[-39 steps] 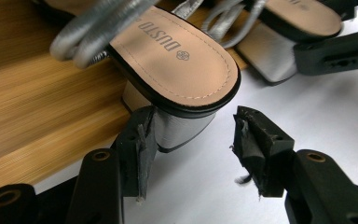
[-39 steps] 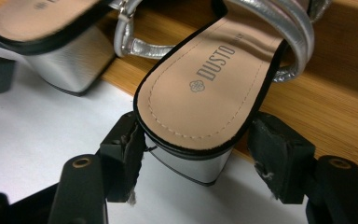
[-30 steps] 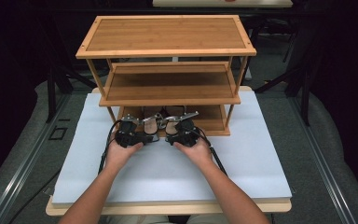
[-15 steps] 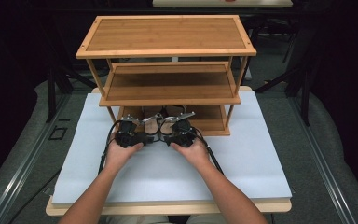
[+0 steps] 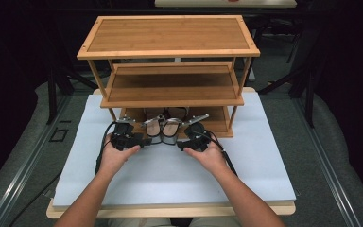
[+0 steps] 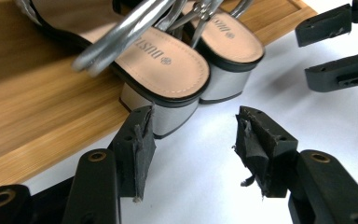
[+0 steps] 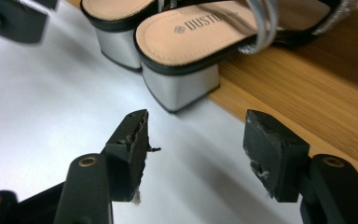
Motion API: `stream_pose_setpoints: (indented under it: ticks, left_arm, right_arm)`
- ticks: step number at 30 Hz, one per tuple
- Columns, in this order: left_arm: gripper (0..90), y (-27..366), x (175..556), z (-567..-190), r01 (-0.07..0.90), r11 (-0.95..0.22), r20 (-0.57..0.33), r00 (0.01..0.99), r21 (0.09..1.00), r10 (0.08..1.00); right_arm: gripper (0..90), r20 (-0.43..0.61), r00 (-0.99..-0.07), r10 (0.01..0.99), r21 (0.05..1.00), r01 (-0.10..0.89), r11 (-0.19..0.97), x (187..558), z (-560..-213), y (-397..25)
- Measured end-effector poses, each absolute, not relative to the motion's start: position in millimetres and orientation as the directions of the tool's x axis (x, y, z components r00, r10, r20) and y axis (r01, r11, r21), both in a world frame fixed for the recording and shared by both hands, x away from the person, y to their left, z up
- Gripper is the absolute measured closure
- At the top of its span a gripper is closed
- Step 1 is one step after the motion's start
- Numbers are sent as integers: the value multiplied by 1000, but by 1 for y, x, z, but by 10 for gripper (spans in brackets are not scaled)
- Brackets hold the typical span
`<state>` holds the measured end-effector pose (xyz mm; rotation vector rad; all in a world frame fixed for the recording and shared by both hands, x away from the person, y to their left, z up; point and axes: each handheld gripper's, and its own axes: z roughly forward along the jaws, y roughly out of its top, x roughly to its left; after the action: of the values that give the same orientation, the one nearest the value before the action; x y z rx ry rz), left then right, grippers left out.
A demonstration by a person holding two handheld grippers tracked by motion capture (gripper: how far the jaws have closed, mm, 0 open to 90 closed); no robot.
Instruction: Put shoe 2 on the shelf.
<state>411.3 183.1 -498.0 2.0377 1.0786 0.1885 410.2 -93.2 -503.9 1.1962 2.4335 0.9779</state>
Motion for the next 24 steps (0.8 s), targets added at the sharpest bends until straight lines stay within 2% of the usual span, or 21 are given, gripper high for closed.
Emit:
stream_pose_setpoints:
  ticks: [8,14,21,24]
  left_arm:
    - [438,194,388,-488,608,-333,-203,645,721,737]
    - [429,211,370,-492,601,-291,-216,629,745,747]
    - [423,220,350,-507,608,-287,-213,616,740,758]
    - [417,224,346,-511,590,-302,-193,630,749,753]
  right_arm:
    - [405,54,-646,761,672,587,451,384,-487,-124]
    - [403,66,-633,772,697,583,418,363,-481,-152]
    - [389,82,-598,797,709,597,375,336,-488,-178]
    - [389,124,-578,806,715,615,331,327,-494,-189]
